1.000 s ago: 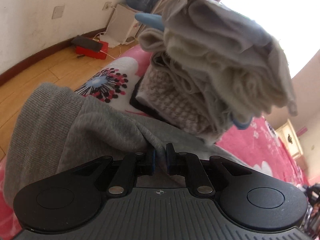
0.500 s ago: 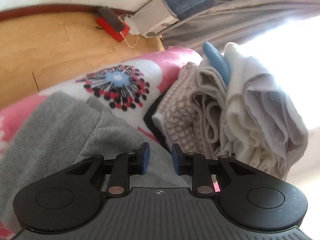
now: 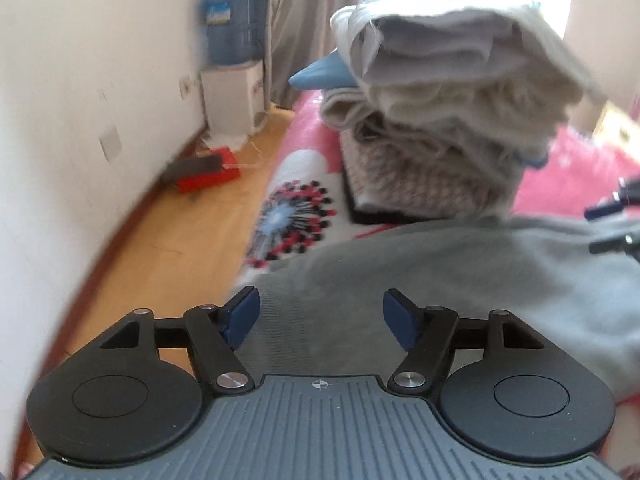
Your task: Fold clothes
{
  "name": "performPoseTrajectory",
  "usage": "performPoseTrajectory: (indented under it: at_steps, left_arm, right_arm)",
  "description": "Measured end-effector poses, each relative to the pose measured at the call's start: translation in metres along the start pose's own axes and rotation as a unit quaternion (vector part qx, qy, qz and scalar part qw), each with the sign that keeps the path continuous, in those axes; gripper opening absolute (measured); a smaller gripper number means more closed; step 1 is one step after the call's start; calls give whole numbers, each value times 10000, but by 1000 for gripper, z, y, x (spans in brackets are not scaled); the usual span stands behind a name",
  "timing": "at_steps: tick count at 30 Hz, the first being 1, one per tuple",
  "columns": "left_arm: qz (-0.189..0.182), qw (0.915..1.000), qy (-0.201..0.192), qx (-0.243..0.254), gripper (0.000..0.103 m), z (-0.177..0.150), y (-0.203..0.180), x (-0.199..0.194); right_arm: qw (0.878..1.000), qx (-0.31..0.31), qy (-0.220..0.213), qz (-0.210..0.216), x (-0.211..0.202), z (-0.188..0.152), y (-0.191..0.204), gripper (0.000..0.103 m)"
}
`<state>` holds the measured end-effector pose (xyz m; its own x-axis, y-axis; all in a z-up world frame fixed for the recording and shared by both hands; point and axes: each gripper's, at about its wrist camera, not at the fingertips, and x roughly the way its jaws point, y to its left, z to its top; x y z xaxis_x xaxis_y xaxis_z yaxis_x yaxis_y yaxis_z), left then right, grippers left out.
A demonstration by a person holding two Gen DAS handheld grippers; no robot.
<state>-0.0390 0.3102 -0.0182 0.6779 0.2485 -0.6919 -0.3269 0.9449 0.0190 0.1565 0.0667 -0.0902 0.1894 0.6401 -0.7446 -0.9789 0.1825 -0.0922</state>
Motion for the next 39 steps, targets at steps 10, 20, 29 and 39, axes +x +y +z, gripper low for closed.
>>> performPoseTrajectory:
  at_steps: [10, 20, 29, 39]
  left_arm:
    - [0, 9994, -332, 117, 33, -2, 5, 22]
    - [235, 9974, -677, -17, 2, 11, 9, 22]
    - [525, 9966, -354, -521, 3, 2, 35, 33]
    - [174, 9869, -182, -1591, 41, -23, 55, -33]
  right_arm:
    - [9956, -666, 133, -648, 2, -3, 28, 2]
    - [9855, -1027, 41, -1352, 13, 10, 23, 1]
    - [9826, -742, 108, -1700, 53, -3, 17, 7]
    - [9565, 2616, -925, -898, -88, -28, -53, 35]
